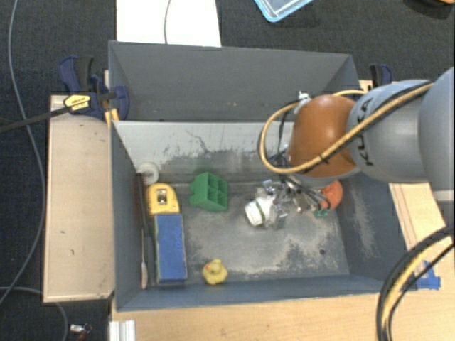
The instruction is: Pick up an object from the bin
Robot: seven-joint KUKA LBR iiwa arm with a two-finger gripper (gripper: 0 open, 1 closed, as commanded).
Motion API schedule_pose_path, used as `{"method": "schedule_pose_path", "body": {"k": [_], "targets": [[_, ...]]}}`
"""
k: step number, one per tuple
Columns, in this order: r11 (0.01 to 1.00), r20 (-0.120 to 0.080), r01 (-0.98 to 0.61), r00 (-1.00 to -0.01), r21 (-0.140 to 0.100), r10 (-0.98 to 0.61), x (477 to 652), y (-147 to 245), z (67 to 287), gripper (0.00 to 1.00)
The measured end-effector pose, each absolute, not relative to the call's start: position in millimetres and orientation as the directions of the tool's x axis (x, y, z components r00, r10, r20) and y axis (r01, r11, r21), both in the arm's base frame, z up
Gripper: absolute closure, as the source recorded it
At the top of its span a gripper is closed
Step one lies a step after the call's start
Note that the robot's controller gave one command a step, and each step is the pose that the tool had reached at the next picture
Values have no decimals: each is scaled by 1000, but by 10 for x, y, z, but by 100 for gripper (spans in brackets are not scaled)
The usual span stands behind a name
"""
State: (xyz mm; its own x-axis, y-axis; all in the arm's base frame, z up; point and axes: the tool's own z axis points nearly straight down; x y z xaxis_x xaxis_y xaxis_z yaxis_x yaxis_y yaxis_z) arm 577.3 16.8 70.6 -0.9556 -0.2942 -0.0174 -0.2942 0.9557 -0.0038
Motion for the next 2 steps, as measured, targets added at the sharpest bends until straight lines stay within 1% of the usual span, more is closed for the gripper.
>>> {"method": "schedule_pose_path", "body": {"k": [1,2], "targets": [[956,-17,-295,-955,-4,-295,5774,168,706,100],[955,-10,-296,-955,-1,-296,5721,168,874,100]]}}
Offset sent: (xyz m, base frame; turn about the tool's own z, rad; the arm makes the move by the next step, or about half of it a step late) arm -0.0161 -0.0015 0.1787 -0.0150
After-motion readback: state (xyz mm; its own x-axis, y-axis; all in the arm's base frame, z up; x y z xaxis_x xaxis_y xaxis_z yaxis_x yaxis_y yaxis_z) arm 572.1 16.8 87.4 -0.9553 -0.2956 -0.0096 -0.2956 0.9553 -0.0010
